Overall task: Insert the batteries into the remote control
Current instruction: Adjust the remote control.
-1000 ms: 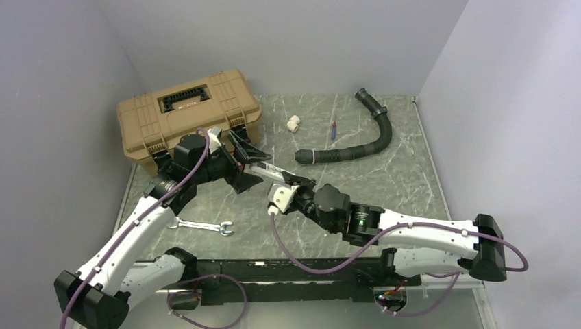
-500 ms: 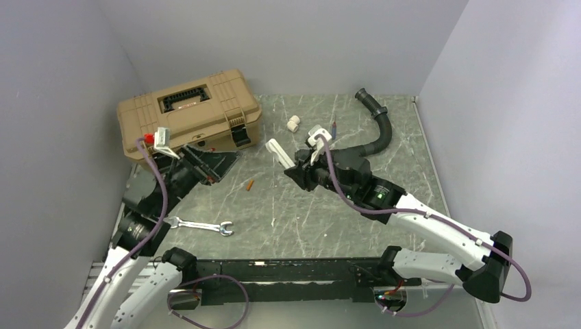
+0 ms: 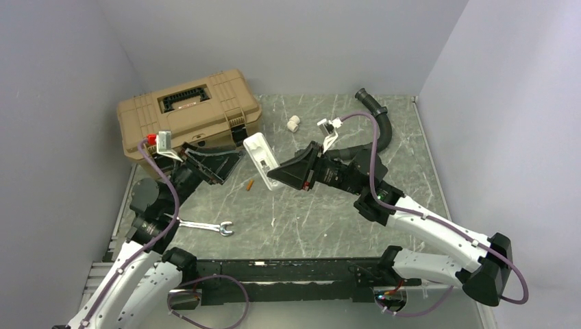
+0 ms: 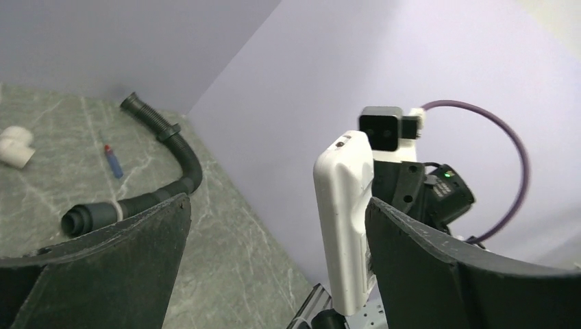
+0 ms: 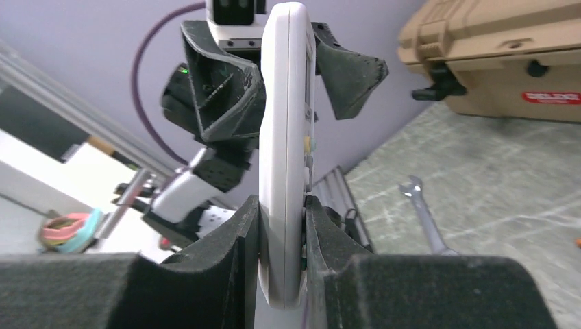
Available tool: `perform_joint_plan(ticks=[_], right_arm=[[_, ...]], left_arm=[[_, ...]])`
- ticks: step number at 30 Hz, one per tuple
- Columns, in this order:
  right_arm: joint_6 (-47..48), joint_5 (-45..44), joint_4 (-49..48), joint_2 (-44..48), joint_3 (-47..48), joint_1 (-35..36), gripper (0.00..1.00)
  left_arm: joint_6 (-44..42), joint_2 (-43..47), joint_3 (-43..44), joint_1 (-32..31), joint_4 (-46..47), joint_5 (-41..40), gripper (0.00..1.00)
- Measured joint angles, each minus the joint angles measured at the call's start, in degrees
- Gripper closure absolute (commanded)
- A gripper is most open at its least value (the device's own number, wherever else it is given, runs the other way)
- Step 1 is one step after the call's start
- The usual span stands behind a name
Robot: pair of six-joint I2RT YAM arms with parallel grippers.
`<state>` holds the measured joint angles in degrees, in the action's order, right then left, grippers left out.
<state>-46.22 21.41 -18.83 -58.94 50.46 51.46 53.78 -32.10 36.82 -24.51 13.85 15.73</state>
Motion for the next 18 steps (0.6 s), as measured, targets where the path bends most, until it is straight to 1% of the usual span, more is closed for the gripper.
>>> perform_joint_plan(ticks=[2,5,7,8,13,18], right_arm=[[-3.3,1.57,-3.67,-0.44,-0.66,-0.28,1.0],[-7.39,3.67,-8.96,-1.79,-1.53,-0.46,1.0],[-9.09,4.81,-10.91,-2.91,-1.64,-0.52,1.0],[-9.62,5.16,-11.54,-3.32,-1.64,-0.55,1.0],[-11.32,6.75,-13.14,-4.24,-1.66,-0.72,1.0],[-11.41,7.45,-13.35,-4.24,-1.66,-0.76,1.0]], left_arm=[[0.44,-0.15,-0.11,0.02,2.64,1.09,0.01],[2.05,-1.44,-0.7,0.02,9.25,4.28,0.01],[3.21,-2.6,-1.29,0.02,13.03,6.19,0.02],[4.24,-3.52,-1.81,0.0,15.58,7.65,0.02],[6.69,-6.51,-2.29,0.02,20.74,12.55,0.04],[7.93,-8.61,-2.29,0.02,23.3,17.22,0.11]])
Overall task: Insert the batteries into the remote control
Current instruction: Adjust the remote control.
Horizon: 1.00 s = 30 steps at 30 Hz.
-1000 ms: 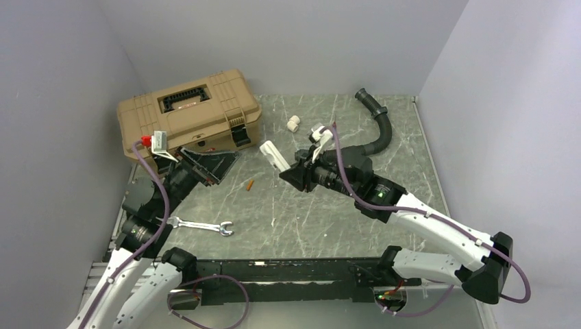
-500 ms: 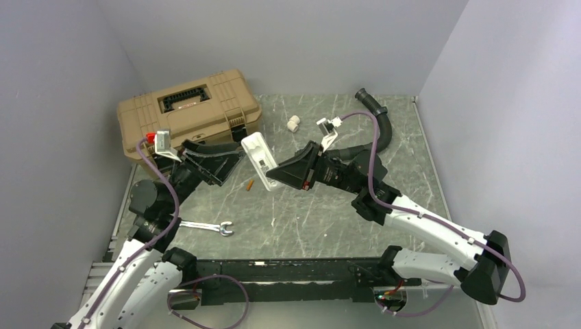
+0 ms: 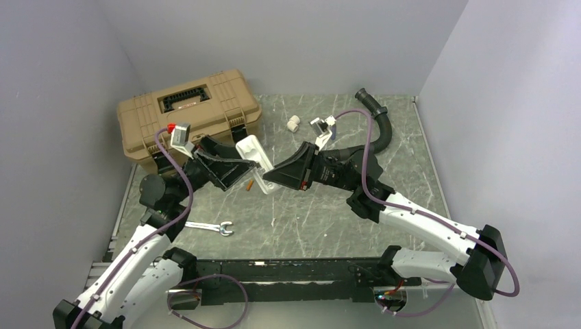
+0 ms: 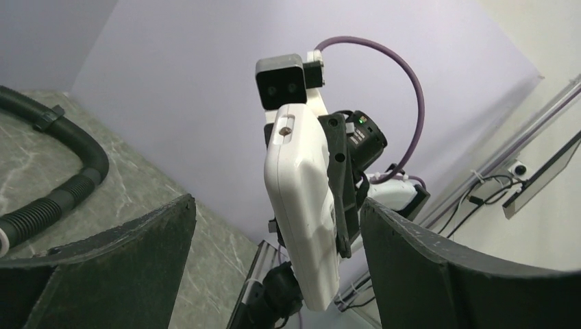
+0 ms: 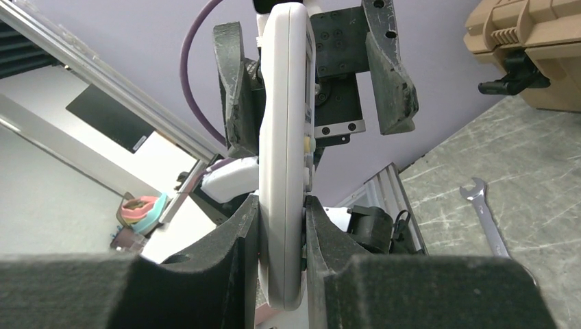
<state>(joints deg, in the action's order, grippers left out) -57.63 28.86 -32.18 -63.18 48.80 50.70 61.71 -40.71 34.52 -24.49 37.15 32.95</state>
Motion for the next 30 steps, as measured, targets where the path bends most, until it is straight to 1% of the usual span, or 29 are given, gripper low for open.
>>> perform_joint_plan(ticks=[4,14,26,30], right_arm=[[-0.02,0.28,-0.02,-0.02,0.0,-0.04,1.0],[-0.07,2.38,-0.04,-1.64,0.02,-0.07,1.0],[-0.07,4.52,-0.02,-1.77,0.09,-0.04,1.0],[-0.07,4.92,-0.02,-1.97,0.22,-0.04,1.0]], left_arm=[[0.72,-0.81,0.02,0.0,0.76,2.43,0.15],[1.55,-2.21,0.35,0.0,1.99,3.89,0.16],[1.51,-2.23,0.94,0.0,1.09,3.63,0.29],[1.53,-2.32,1.27,0.0,1.01,3.65,0.35]])
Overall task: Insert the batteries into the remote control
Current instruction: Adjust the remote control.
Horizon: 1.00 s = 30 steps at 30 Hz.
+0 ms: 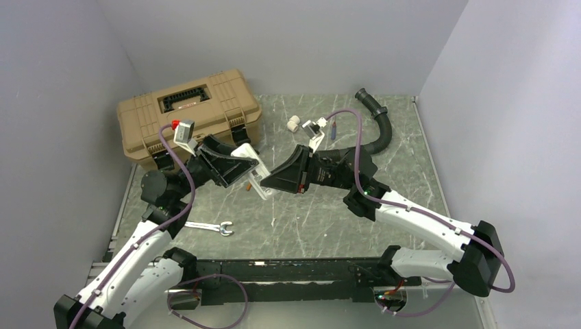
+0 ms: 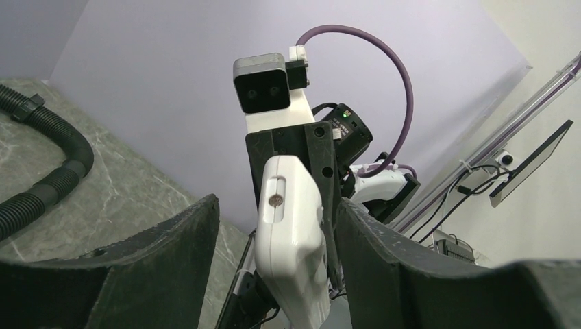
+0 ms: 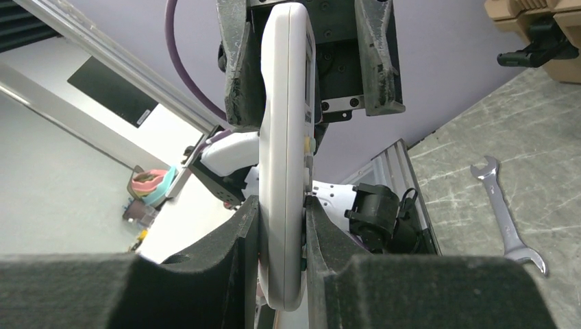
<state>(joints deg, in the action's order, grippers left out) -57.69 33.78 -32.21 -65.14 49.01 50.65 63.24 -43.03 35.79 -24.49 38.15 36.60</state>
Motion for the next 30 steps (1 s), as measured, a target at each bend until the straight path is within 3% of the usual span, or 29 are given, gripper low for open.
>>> perform_joint_plan(ticks=[9,19,20,23,25,27,30], right_arm=[[-0.44,1.05,-0.02,-0.76,0.22,0.0,1.0],[0.31,1.14,0.13,-0.79,0.24,-0.31,1.0],[0.63,1.09,0.28,-0.79,0.24,-0.33,0.94],[2.14,0.52,1.44,-0.35,0.26,-0.39,0.61],[3.91,-0.55,3.13,0.39,0.33,-0.37,0.46],[6.23,-2.14,5.35,1.31,0.61,-0.52,0.37],[10.86,-4.59,9.68,2.89,1.81,-0.63,0.31]], left_arm=[[0.07,-0.37,0.68,0.0,-0.13,0.2,0.58],[0.96,-0.33,1.33,-0.02,-0.48,0.94,1.0],[0.94,-0.31,1.38,-0.02,-0.79,1.05,1.0],[0.85,-0.31,1.68,0.0,-2.03,1.25,1.0],[0.55,-0.31,2.19,0.0,-3.74,1.51,1.0],[-0.35,-0.31,2.8,-0.02,-5.86,1.62,1.0],[-1.46,-0.31,3.56,-0.02,-9.86,1.55,1.0]])
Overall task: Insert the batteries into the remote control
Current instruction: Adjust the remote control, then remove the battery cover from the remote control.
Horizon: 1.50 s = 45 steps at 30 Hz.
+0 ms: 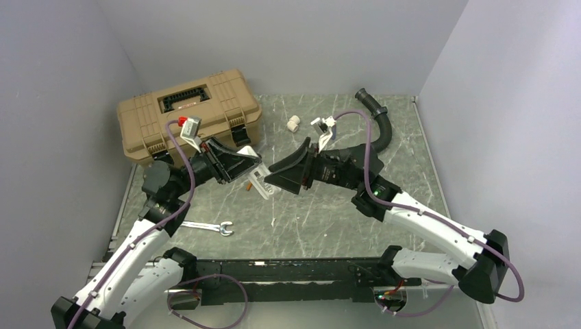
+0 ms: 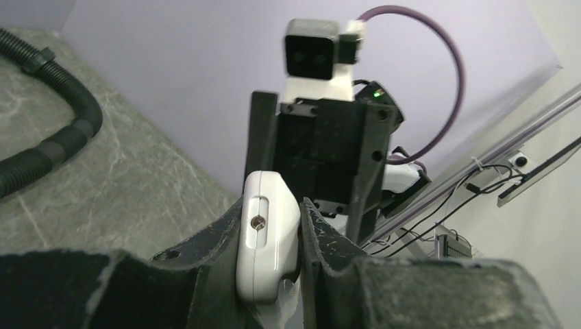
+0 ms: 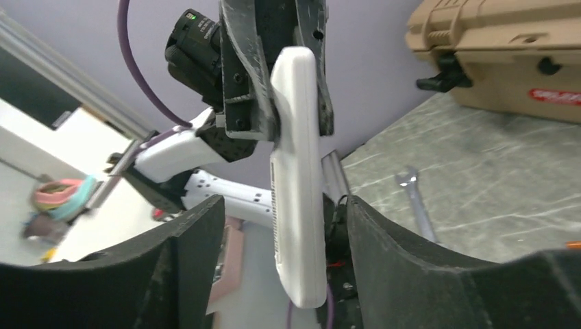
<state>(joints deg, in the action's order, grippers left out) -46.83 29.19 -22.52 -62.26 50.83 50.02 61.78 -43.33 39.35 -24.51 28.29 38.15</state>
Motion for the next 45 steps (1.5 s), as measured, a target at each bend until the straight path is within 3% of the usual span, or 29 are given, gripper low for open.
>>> perform_joint_plan(ticks=[4,12,19,25,33,45], right_arm=[[7.52,-3.54,6.27,2.54,2.49,-0.09,0.29],[28.68,-6.56,16.76,9.7,4.39,-0.13,0.4],[54.82,-0.37,27.82,15.17,4.52,-0.13,0.43],[69.0,6.1,36.52,15.34,5.86,-0.11,0.52],[78.01,13.03,42.25,12.55,7.41,-0.11,0.55],[82.12,14.29,44.0,8.87,7.41,3.21,0.54]], left_arm=[[-0.98,-0.04,0.79,0.02,-4.83,-0.02,1.0],[-1.05,-3.15,2.86,0.02,-9.92,1.92,1.0],[-2.19,-6.49,5.03,0.02,-17.53,3.67,1.0],[-3.13,-9.07,5.49,-0.52,-22.84,4.66,1.0],[-3.04,-10.95,4.81,-6.45,-23.41,4.5,1.0],[-1.36,-12.52,3.93,-7.61,-22.05,4.26,1.0]])
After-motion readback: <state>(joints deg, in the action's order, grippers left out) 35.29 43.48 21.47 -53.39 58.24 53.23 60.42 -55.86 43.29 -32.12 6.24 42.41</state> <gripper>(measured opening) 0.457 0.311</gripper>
